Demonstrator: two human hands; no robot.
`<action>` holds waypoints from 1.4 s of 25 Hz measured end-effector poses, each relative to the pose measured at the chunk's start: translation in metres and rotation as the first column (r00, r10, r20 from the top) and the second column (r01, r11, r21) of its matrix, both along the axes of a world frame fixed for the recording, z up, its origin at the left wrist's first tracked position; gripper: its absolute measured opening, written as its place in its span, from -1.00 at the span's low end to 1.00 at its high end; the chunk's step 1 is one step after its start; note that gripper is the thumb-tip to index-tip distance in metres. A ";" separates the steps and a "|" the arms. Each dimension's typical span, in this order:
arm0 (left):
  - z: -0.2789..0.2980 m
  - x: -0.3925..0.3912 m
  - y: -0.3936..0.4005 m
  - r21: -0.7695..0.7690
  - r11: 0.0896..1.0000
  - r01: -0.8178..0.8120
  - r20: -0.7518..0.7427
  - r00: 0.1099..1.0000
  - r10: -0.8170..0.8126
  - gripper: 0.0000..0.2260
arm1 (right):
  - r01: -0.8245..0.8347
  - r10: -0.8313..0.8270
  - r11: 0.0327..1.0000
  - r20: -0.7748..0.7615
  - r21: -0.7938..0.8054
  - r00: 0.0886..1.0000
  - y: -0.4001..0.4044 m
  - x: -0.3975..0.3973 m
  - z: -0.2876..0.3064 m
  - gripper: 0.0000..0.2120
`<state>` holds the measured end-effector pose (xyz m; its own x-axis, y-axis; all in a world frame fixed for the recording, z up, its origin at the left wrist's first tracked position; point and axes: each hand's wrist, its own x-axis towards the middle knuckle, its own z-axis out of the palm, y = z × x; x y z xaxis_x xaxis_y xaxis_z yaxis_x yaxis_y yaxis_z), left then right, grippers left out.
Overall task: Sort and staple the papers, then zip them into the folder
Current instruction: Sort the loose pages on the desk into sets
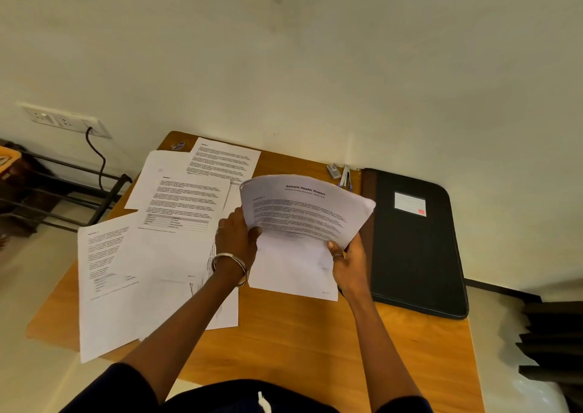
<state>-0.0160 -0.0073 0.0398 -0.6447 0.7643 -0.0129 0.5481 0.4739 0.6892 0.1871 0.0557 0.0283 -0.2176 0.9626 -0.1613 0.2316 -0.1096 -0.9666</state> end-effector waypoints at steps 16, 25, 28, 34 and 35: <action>-0.014 0.001 -0.003 -0.002 0.990 0.141 0.156 0.978 -0.139 -0.62 | 0.097 -0.100 0.994 0.058 0.042 0.993 0.010 0.001 -0.002 -0.68; -0.031 -0.007 -0.002 -0.175 0.984 0.011 0.476 0.876 0.075 -0.84 | 0.518 -0.507 0.812 0.114 -0.269 0.854 0.030 0.056 -0.023 -0.78; -0.044 -0.010 0.006 -0.320 0.947 0.006 0.307 0.947 0.098 -0.77 | 0.578 -0.633 0.673 0.043 -0.462 0.773 0.031 0.062 -0.033 -0.76; -0.071 -0.009 0.031 -0.343 0.939 -0.011 0.331 0.934 0.132 -0.76 | 0.466 -0.683 0.614 -0.133 -0.637 0.718 0.037 0.054 -0.038 -0.73; -0.074 -0.009 0.035 -0.344 0.939 -0.018 0.320 0.938 0.136 -0.74 | 0.453 -0.677 0.620 -0.143 -0.641 0.722 0.038 0.052 -0.038 -0.74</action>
